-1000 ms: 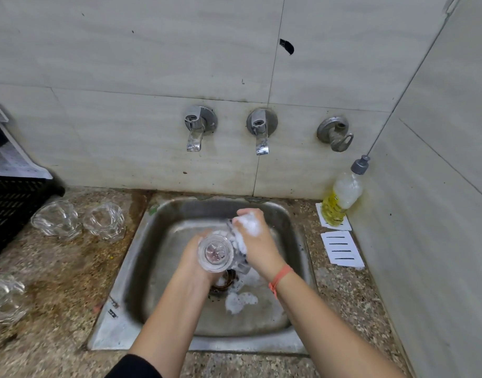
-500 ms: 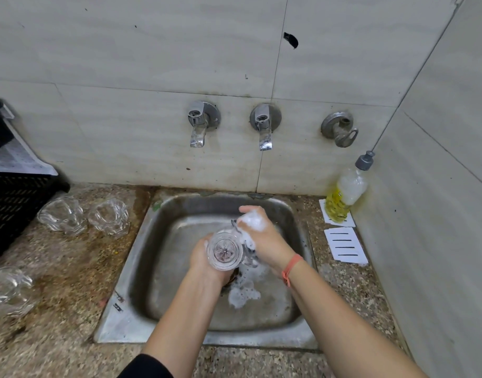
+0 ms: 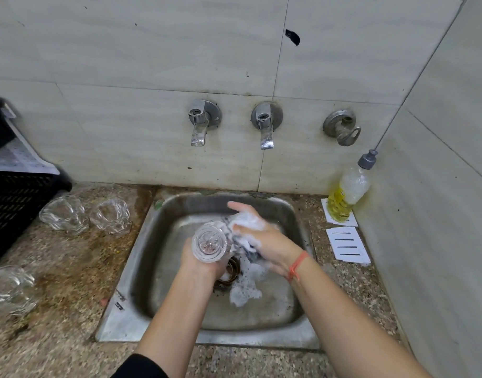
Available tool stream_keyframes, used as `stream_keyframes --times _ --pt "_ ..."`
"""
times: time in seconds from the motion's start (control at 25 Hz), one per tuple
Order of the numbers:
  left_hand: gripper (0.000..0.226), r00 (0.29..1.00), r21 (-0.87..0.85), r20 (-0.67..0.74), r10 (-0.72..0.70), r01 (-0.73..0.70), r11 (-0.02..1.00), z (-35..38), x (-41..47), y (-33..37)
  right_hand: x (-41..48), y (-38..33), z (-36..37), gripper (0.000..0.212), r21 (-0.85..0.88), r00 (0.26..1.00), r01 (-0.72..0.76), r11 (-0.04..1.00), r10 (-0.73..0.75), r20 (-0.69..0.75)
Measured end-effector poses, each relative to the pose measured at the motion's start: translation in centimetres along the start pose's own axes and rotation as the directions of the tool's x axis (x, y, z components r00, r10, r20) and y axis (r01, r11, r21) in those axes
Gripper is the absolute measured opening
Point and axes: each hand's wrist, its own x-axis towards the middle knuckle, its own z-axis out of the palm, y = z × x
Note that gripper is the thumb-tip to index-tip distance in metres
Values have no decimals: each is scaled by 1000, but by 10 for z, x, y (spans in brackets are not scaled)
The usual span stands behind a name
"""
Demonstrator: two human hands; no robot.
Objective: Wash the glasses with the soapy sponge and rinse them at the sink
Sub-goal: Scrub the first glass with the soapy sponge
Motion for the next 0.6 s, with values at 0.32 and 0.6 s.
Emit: stream_keyframes --times 0.32,0.6 --pt "25 960 -602 272 61 120 790 -17 14 -14 4 -6 2 43 148 995 -11 989 25 -97" --pt "30 984 -148 -115 134 -151 977 -19 -3 13 21 -5 16 38 -465 958 -124 877 -17 -286"
